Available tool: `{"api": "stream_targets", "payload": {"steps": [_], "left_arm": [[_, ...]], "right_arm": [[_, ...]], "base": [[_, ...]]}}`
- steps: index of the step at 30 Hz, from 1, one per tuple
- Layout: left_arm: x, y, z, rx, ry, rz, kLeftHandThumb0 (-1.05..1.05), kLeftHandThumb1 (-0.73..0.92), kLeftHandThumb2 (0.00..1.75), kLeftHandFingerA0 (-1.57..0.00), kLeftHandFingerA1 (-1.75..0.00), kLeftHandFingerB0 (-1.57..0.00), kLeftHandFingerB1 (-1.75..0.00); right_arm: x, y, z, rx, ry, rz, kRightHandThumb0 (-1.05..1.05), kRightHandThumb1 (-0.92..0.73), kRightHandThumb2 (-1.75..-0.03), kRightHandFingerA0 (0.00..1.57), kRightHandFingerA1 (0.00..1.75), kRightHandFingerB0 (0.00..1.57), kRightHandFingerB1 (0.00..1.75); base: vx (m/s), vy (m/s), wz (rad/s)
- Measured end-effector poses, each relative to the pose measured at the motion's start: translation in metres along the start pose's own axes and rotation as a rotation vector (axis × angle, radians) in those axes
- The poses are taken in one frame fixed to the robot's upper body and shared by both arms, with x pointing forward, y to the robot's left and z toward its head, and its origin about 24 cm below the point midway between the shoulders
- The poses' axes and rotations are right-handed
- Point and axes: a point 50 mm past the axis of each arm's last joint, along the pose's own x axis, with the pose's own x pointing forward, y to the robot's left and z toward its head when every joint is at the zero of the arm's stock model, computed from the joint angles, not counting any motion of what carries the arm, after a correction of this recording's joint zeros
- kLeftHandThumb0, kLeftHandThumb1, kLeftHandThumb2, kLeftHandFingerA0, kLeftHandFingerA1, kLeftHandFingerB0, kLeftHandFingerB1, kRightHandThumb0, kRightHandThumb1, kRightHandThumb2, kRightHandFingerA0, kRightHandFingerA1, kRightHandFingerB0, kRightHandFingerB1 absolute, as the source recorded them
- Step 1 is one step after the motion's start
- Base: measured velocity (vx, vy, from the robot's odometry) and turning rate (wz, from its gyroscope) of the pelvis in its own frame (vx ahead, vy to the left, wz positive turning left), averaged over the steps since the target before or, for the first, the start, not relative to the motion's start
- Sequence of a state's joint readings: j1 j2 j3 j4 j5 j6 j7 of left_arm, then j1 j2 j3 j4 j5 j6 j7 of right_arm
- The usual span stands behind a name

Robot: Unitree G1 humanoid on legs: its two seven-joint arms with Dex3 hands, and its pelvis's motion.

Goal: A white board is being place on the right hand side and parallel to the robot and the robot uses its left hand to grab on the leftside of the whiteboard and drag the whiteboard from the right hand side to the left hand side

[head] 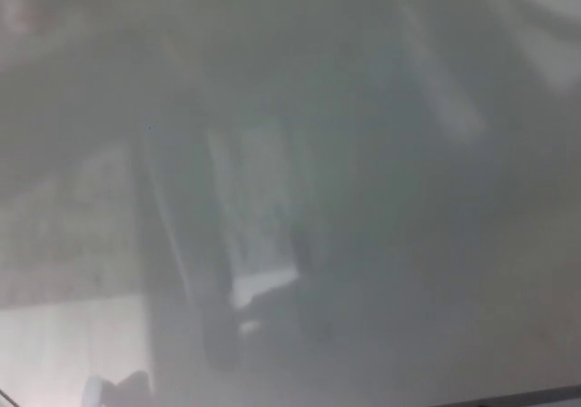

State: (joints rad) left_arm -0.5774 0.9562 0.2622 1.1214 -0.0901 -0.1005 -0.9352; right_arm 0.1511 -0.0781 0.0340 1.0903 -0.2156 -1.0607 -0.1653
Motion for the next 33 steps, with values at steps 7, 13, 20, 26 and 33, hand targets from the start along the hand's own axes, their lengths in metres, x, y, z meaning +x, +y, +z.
{"api": "stream_targets", "payload": {"steps": [7,13,20,26,33], "left_arm": [[0.000,0.001,0.003,0.009,-0.066,0.059,-0.72,0.58,0.58,0.00,0.00,0.00,0.00],[0.001,-0.003,-0.013,-0.133,-0.124,0.104,-0.85,0.69,0.95,0.00,-0.14,0.00,0.00],[0.003,-0.032,-0.072,-0.487,-0.153,0.172,-0.81,0.64,0.99,0.00,-0.19,0.00,-0.15],[-0.013,-0.118,-0.173,-0.798,0.064,0.156,-0.86,0.63,0.98,0.00,-0.13,0.00,-0.09],[-0.065,-0.237,-0.248,-1.007,0.339,0.057,-0.89,0.62,0.97,-0.02,-0.13,0.00,-0.03]], "right_arm": [[-0.001,0.000,0.000,-0.001,0.001,0.000,-0.67,-0.75,-0.73,0.62,0.83,0.14,0.66],[0.000,0.001,0.000,-0.003,0.001,0.003,-0.67,-0.76,-0.73,0.63,0.83,0.14,0.66],[-0.003,0.001,-0.002,-0.004,0.010,0.006,-0.67,-0.77,-0.73,0.65,0.83,0.13,0.65],[-0.009,0.002,-0.005,-0.005,0.028,0.012,-0.63,-0.73,-0.73,0.63,0.81,0.14,0.64],[-0.015,0.009,-0.009,-0.006,0.060,0.057,-0.63,-0.76,-0.73,0.69,0.80,0.14,0.63]], "base": [[0.00,0.000,0.00],[0.00,0.000,0.00],[0.00,0.000,0.00],[0.00,0.000,0.00],[0.00,-0.001,0.01]]}}
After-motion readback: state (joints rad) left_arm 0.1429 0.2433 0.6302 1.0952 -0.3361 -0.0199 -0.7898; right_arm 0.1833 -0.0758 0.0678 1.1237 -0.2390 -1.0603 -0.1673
